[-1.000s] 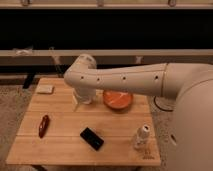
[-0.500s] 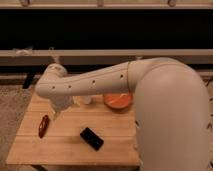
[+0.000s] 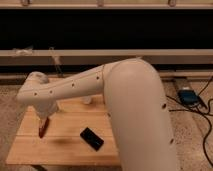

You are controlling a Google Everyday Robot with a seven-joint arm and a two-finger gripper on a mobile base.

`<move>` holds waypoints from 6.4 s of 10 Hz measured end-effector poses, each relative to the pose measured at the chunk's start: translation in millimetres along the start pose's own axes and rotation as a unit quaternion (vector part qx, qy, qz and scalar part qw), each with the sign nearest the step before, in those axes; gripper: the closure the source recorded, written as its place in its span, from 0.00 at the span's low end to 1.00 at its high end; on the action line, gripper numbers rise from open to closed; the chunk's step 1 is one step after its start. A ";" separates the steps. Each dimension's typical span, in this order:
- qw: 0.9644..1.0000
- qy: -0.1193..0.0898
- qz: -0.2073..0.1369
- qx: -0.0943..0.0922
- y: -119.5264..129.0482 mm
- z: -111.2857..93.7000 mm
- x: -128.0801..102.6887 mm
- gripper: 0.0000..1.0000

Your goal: Place the pepper in the ceramic cup

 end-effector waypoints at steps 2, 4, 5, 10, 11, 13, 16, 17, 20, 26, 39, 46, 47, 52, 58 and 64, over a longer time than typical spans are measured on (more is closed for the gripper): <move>1.000 0.006 -0.017 -0.003 24.6 8.2 -3.3 0.20; 1.000 0.008 -0.029 -0.005 33.8 13.9 -5.3 0.20; 0.999 0.007 -0.036 -0.009 40.3 17.3 -6.4 0.20; 0.999 0.006 -0.036 -0.009 39.6 17.0 -7.0 0.20; 0.999 0.006 -0.036 -0.009 39.6 17.0 -6.9 0.20; 1.000 -0.001 -0.023 -0.019 38.4 19.0 -2.5 0.20; 0.998 -0.034 0.014 -0.048 36.3 40.9 -4.0 0.20; 0.997 -0.038 0.022 -0.055 36.7 45.2 -7.1 0.20; 0.997 -0.035 0.030 -0.056 37.2 61.4 -28.9 0.20; 0.999 0.001 0.023 -0.037 51.3 92.6 -61.0 0.20; 0.998 0.037 0.026 -0.036 49.0 121.3 -65.9 0.88; 0.999 -0.021 0.018 -0.041 38.5 74.6 -53.6 1.00; 0.998 -0.037 0.016 -0.042 35.0 55.0 -50.3 1.00; 0.989 -0.141 -0.002 -0.048 -10.4 -54.3 -41.7 1.00; 0.961 -0.242 -0.019 -0.134 -81.3 -71.8 -68.7 1.00; 0.957 -0.252 -0.006 -0.142 -96.1 -70.7 -71.8 1.00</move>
